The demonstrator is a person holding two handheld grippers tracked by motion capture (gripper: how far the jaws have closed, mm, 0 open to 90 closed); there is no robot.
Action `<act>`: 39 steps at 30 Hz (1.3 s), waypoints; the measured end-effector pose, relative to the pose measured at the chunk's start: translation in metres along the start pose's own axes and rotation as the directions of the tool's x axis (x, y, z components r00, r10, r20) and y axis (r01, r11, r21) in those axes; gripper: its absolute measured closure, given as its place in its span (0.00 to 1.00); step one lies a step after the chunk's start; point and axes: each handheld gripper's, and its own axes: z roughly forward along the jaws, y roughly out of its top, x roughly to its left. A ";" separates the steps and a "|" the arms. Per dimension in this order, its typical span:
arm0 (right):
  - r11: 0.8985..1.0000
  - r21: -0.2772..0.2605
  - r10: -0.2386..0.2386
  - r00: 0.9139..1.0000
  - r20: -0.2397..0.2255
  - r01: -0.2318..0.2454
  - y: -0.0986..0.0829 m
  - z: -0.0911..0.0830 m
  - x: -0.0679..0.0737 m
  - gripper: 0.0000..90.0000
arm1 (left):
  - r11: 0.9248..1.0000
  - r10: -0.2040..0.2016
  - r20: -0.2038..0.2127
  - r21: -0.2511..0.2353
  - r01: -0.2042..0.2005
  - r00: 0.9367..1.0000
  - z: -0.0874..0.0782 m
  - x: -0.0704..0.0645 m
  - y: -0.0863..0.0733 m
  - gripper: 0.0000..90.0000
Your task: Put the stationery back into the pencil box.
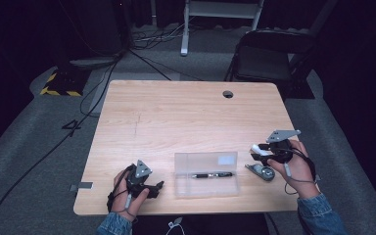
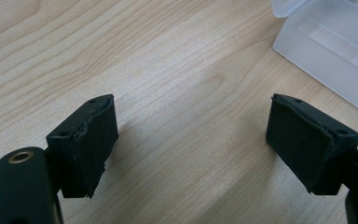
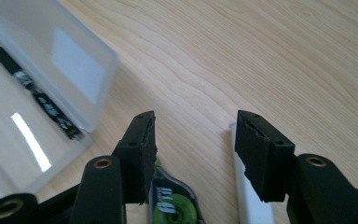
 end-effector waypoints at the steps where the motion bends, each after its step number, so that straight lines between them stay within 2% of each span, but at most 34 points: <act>1: 1.000 0.003 0.013 1.000 0.009 -0.013 -0.003 0.001 -0.005 0.54 | 1.000 0.001 0.000 0.000 -0.001 1.000 0.000 0.000 0.000 0.18; 7: 0.997 0.017 0.076 0.996 0.044 -0.077 -0.017 0.010 -0.025 0.56 | 1.000 -0.001 0.000 0.000 0.001 1.000 0.000 0.000 0.000 0.18; 15: 0.990 0.064 0.121 0.991 0.053 -0.125 -0.032 0.023 -0.040 0.59 | 1.000 0.001 -0.003 -0.004 -0.001 1.000 -0.001 0.000 -0.001 0.18; 25: 0.985 0.108 0.129 0.991 0.038 -0.133 -0.038 0.033 -0.041 0.64 | 1.000 0.001 -0.003 -0.004 -0.001 1.000 -0.001 0.000 -0.001 0.18; 35: 0.984 0.111 0.134 0.990 0.033 -0.137 -0.038 0.033 -0.039 0.59 | 1.000 0.000 -0.002 -0.003 0.000 1.000 -0.001 0.000 -0.001 0.18; 39: 0.987 0.102 0.119 0.992 0.047 -0.124 -0.034 0.023 -0.035 0.56 | 1.000 -0.005 0.000 -0.004 0.005 1.000 0.000 0.000 -0.001 0.18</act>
